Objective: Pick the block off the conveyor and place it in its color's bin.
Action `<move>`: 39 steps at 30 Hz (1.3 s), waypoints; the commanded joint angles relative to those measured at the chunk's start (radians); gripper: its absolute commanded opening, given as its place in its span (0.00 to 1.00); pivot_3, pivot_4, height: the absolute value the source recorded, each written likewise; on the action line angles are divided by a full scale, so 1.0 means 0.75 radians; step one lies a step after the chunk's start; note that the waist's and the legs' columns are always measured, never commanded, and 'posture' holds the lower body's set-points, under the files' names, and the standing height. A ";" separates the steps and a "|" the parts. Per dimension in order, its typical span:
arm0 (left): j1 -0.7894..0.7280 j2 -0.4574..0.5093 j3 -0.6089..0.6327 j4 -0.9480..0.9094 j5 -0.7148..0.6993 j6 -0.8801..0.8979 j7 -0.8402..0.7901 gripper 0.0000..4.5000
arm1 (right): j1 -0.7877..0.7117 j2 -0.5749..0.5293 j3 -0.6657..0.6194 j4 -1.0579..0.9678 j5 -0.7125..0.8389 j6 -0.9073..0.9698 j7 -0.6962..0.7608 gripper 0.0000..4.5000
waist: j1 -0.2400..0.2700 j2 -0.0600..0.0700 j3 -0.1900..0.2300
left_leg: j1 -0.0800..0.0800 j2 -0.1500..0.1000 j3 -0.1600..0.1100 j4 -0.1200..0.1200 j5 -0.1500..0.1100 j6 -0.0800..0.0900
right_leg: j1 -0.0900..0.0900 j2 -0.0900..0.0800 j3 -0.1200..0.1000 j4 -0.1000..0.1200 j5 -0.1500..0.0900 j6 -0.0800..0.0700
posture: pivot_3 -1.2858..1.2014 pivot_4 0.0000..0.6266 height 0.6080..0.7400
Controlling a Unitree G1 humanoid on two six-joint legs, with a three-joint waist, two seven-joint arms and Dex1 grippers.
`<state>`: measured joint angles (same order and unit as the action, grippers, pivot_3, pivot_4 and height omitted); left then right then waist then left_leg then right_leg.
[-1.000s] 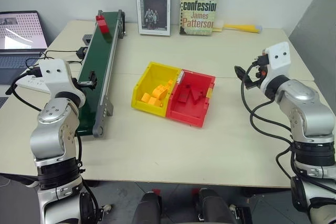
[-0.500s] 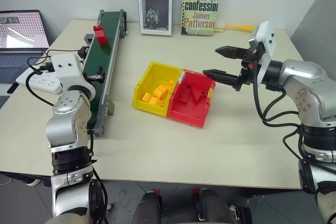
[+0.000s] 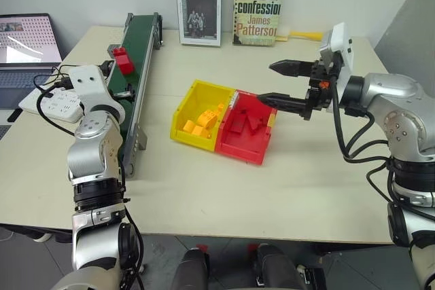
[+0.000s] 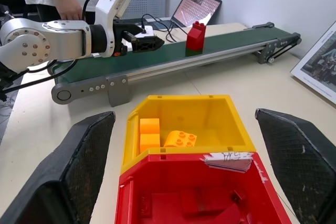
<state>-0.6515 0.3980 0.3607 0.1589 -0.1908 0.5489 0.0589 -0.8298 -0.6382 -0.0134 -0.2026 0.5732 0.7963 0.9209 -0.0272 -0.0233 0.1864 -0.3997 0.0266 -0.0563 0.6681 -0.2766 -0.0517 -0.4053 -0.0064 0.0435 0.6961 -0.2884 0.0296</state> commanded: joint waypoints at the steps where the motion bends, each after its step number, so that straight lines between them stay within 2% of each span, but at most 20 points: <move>1: -0.036 0.010 0.013 0.000 0.010 -0.048 0.016 1.00 | -0.025 -0.021 -0.027 -0.063 0.029 0.004 -0.005 1.00 | 0.000 0.000 0.000 | 0.000 0.000 0.000 0.000 0.000 0.000 | 0.000 0.000 0.000 0.000 0.000 0.000 | 0.52 0.24 1.00; 19: -0.022 -0.028 0.059 0.015 -0.047 -0.049 0.064 1.00 | -0.027 -0.038 -0.031 -0.059 0.025 0.010 -0.010 1.00 | 0.000 0.000 0.000 | 0.000 0.000 0.000 0.000 0.000 0.000 | 0.000 0.000 0.000 0.000 0.000 0.000 | 0.52 0.24 1.00; 20: -0.021 -0.032 0.066 0.010 -0.057 -0.041 0.067 0.92 | -0.027 -0.038 -0.031 -0.057 0.025 0.008 -0.009 1.00 | 0.000 0.000 0.000 | 0.000 0.000 0.000 0.000 0.000 0.000 | 0.000 0.000 0.000 0.000 0.000 0.000 | 0.52 0.24 1.00; 21: -0.020 -0.036 0.074 0.003 -0.065 -0.024 0.073 0.90 | -0.027 -0.039 -0.032 -0.057 0.025 0.007 -0.008 1.00 | 0.000 0.000 0.000 | 0.000 0.000 0.000 0.000 0.000 0.000 | 0.000 0.000 0.000 0.000 0.000 0.000 | 0.52 0.24 1.00; 25: -0.020 -0.049 0.093 -0.031 -0.093 0.046 0.097 0.72 | -0.024 -0.042 -0.034 -0.055 0.025 0.003 -0.006 1.00 | 0.000 0.000 0.000 | 0.000 0.000 0.000 0.000 0.000 0.000 | 0.000 0.000 0.000 0.000 0.000 0.000 | 0.52 0.24 1.00; 31: -0.039 -0.070 0.089 -0.183 -0.134 0.181 0.132 0.38 | -0.004 -0.047 -0.053 -0.074 0.036 0.016 -0.021 1.00 | 0.000 0.000 0.000 | 0.000 0.000 -0.001 0.000 0.000 0.000 | 0.000 -0.001 0.000 0.000 0.000 0.000 | 0.52 0.24 1.00; 33: -0.047 -0.063 0.065 -0.229 -0.134 0.214 0.121 0.34 | 0.012 -0.053 -0.063 -0.088 0.038 0.024 -0.033 1.00 | 0.000 0.000 0.000 | 0.000 0.000 -0.001 0.000 0.000 0.000 | 0.000 -0.001 0.000 0.000 0.000 0.000 | 0.52 0.24 1.00; 35: -0.061 -0.040 0.030 -0.249 -0.126 0.231 0.088 0.34 | 0.034 -0.070 -0.070 -0.106 0.031 0.028 -0.042 1.00 | 0.000 0.000 0.000 | 0.000 0.000 -0.001 0.000 0.000 0.000 | 0.000 -0.001 0.000 0.000 0.000 0.000 | 0.52 0.24 1.00; 39: -0.165 0.068 -0.186 -0.190 -0.112 0.180 -0.214 0.34 | 0.103 -0.161 -0.056 -0.159 -0.049 0.022 -0.088 1.00 | 0.007 0.000 0.000 | -0.001 -0.001 -0.001 0.000 0.001 -0.001 | 0.000 0.000 -0.001 0.000 0.000 0.000 | 0.52 0.24 1.00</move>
<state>-0.7125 0.4122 0.3024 0.0346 -0.2800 0.7262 0.0245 -0.7605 -0.7232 -0.0221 -0.2691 0.5661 0.8207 0.8751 -0.0222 -0.0233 0.1865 -0.4005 0.0248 -0.0571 0.6681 -0.2759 -0.0529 -0.4054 -0.0066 0.0425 0.6958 -0.2885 0.0296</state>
